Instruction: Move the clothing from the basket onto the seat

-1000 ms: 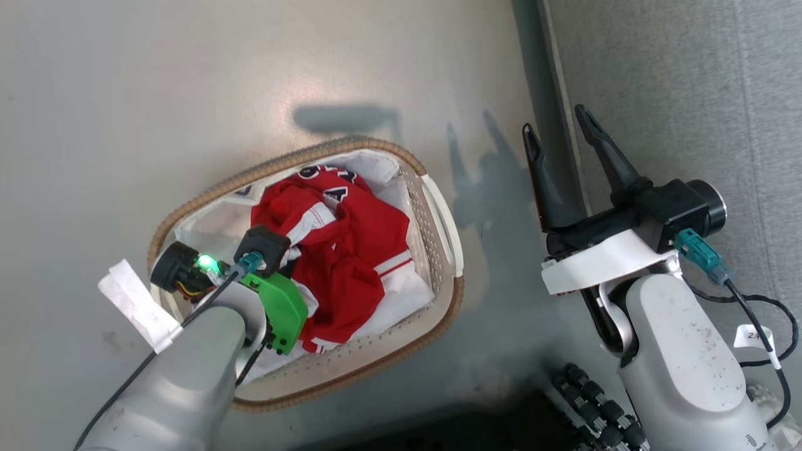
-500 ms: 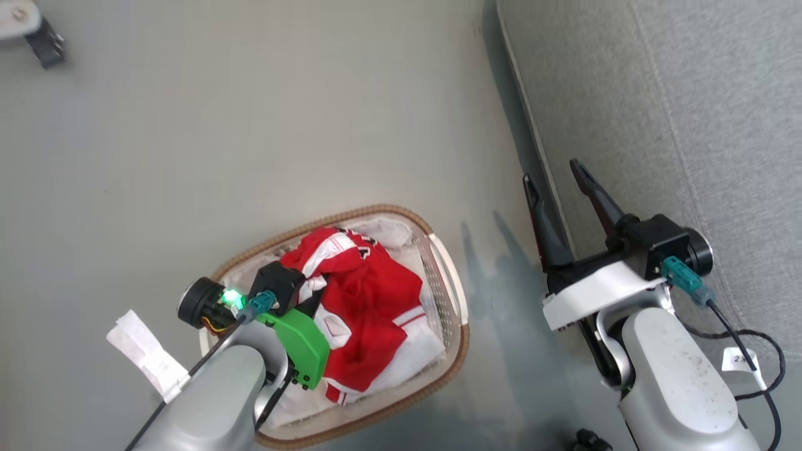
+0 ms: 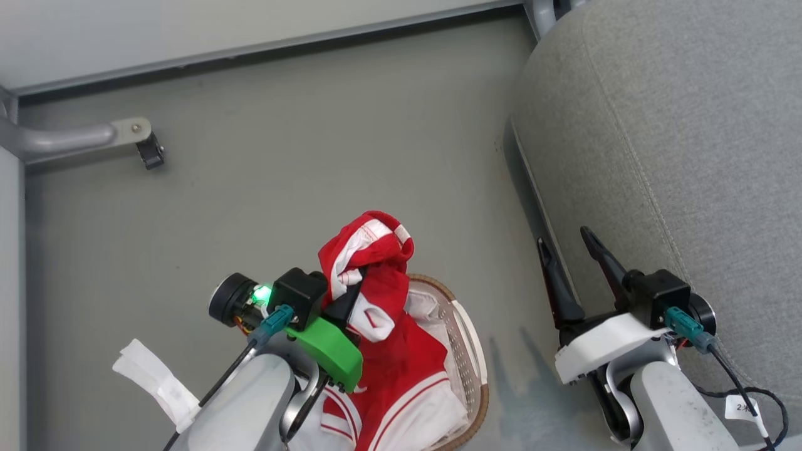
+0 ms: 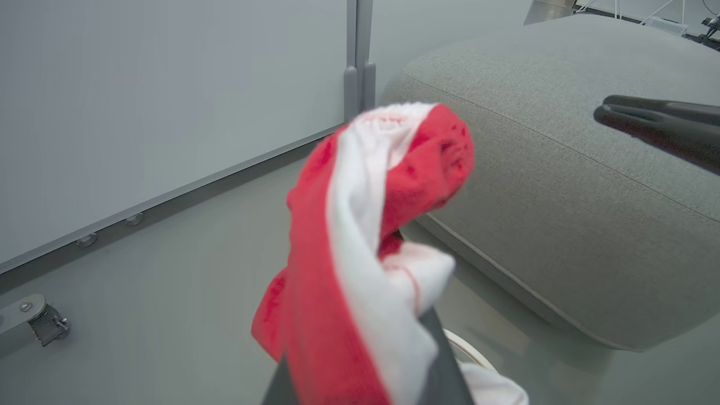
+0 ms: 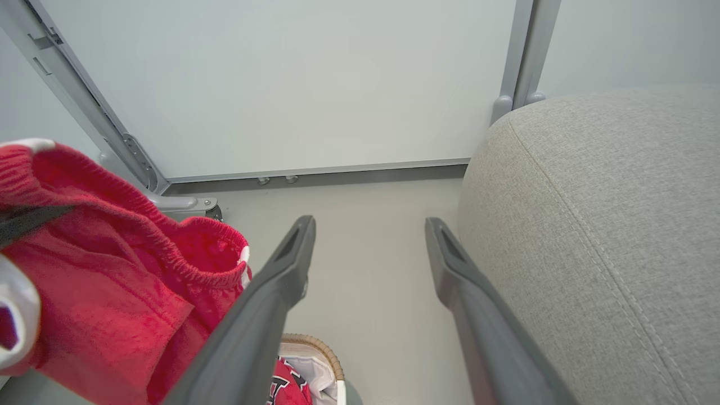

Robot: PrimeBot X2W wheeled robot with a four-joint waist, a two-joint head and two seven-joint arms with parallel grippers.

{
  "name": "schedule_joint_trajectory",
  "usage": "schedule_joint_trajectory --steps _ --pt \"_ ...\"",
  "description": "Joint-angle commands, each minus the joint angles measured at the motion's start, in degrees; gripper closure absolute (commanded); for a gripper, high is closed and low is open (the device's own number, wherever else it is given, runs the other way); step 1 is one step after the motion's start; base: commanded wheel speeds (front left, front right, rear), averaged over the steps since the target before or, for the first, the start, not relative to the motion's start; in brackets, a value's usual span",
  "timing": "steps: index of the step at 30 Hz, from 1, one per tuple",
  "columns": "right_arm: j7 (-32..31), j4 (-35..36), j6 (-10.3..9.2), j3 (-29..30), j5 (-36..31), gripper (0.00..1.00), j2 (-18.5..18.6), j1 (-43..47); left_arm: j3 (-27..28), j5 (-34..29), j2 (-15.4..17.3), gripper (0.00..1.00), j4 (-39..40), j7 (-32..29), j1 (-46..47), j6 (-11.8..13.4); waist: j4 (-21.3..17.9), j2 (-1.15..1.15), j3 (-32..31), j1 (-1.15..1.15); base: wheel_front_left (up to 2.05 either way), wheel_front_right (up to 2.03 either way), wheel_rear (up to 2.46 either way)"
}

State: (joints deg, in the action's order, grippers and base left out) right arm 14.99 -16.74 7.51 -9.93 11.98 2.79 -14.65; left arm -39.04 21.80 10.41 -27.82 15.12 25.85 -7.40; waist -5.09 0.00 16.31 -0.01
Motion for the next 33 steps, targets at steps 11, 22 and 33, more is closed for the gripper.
schedule_joint_trajectory --steps 11,22,33 --pt "0.30 -1.32 -0.04 -0.30 0.49 0.00 0.23 5.79 2.92 -1.20 -1.91 1.00 10.49 0.05 2.20 -0.17 2.47 0.00 -12.34 0.01 0.00 0.00 0.00" --pt "0.30 3.39 -0.05 -8.64 -1.87 0.00 0.21 4.78 2.34 -1.34 -4.12 1.00 12.65 0.05 5.80 -0.17 2.27 0.00 -14.00 0.01 0.00 0.00 0.00" --pt "0.30 3.82 -0.04 -17.42 -3.98 0.00 0.20 -5.18 -0.80 -0.23 -5.71 1.00 13.23 0.05 5.89 -0.17 4.32 0.00 -13.96 0.01 0.00 0.00 0.00"
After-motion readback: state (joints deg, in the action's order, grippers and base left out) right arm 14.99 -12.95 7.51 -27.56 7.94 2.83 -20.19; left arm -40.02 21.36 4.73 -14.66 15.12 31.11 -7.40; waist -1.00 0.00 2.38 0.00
